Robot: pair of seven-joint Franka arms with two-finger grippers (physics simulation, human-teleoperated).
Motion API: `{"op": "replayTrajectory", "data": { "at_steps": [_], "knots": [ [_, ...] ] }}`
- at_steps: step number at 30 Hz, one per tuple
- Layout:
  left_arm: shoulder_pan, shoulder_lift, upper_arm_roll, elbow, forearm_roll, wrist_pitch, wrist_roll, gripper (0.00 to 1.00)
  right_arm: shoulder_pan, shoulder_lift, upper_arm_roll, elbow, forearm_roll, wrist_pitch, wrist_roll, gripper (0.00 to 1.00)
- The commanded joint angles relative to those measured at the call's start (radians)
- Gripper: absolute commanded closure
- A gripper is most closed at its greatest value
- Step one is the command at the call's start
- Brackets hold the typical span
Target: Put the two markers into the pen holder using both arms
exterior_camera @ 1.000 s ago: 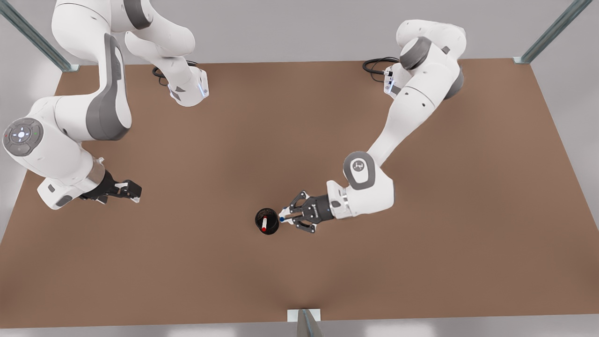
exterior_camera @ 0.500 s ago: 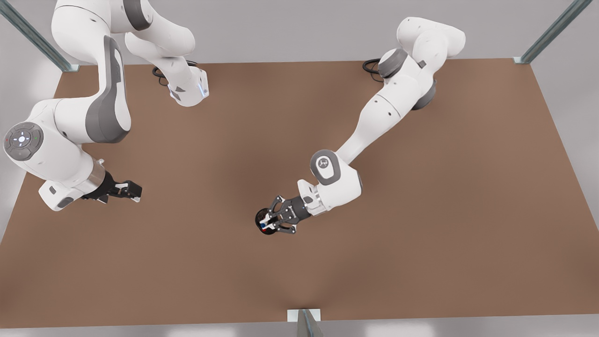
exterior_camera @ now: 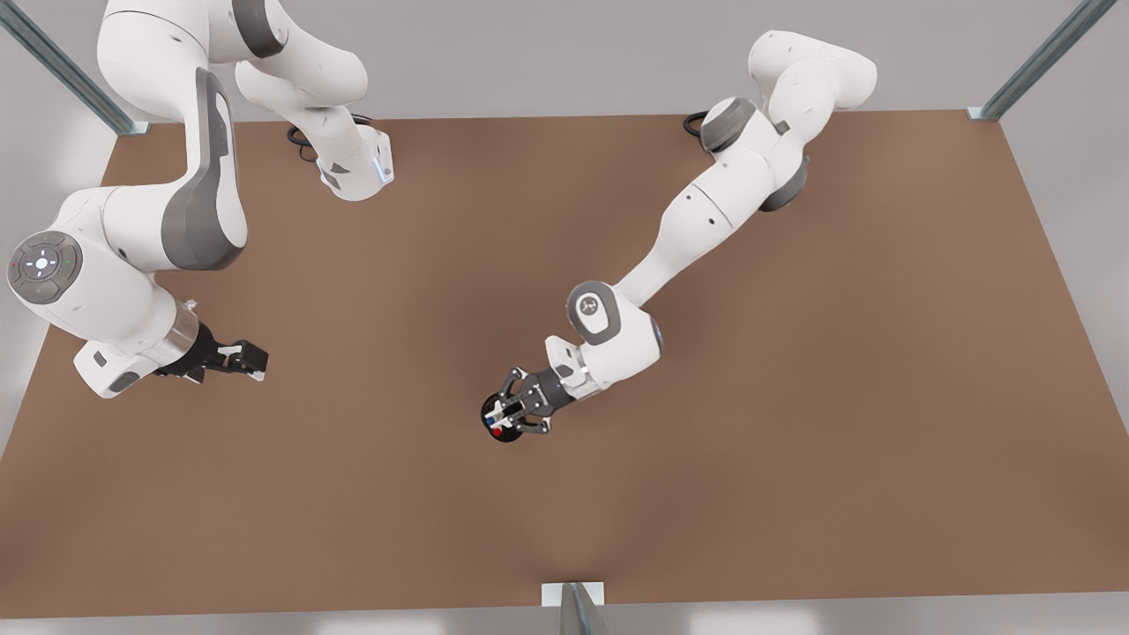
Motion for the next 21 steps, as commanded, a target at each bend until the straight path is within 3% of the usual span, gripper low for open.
{"op": "replayTrajectory", "data": {
  "at_steps": [1,3,4,5,7,12,13,15,17,19,21],
  "knots": [
    [-0.003,0.003,0.0,0.001,-0.001,0.016,0.044,0.73,0.0,-0.001,0.0,0.001,0.001,0.0,-0.002,0.0],
    [-0.006,0.007,0.0,0.001,0.001,0.021,0.044,0.73,0.0,0.0,0.0,0.001,0.001,0.0,-0.002,0.0],
    [-0.006,0.01,0.0,0.001,0.001,0.021,0.044,0.61,-0.002,-0.001,-0.001,0.001,0.001,0.0,-0.02,0.0],
    [-0.007,0.012,0.0,-0.001,-0.001,0.021,0.044,0.27,-0.003,0.0,-0.002,0.001,0.002,0.0,-0.029,0.0],
    [-0.006,0.015,0.0,-0.001,-0.001,0.021,0.044,0.12,-0.003,-0.001,-0.002,0.001,0.001,0.0,-0.029,0.0],
    [0.055,-0.011,0.007,-0.005,0.062,-0.068,-0.172,0.1,-0.003,0.0,-0.002,0.001,0.002,0.0,-0.029,0.0],
    [0.093,-0.037,0.035,-0.012,0.226,-0.128,-0.381,0.01,-0.003,-0.001,-0.002,0.001,0.001,0.0,-0.029,0.0],
    [0.286,-0.083,0.038,-0.012,0.649,-0.536,-0.849,0.0,-0.003,0.0,-0.002,0.001,0.002,0.0,-0.029,0.0],
    [0.443,-0.183,0.056,-0.012,0.87,-0.869,-1.162,0.0,-0.003,0.0,-0.002,0.001,0.001,0.0,-0.029,0.0],
    [0.509,-0.336,0.077,-0.012,1.286,-1.254,-1.411,0.0,-0.003,0.0,-0.002,0.001,0.002,0.0,-0.029,0.0],
    [0.616,-0.437,0.08,-0.012,1.292,-1.449,-1.438,0.0,-0.003,0.0,-0.002,0.001,0.002,0.0,-0.029,0.0]
  ]
}}
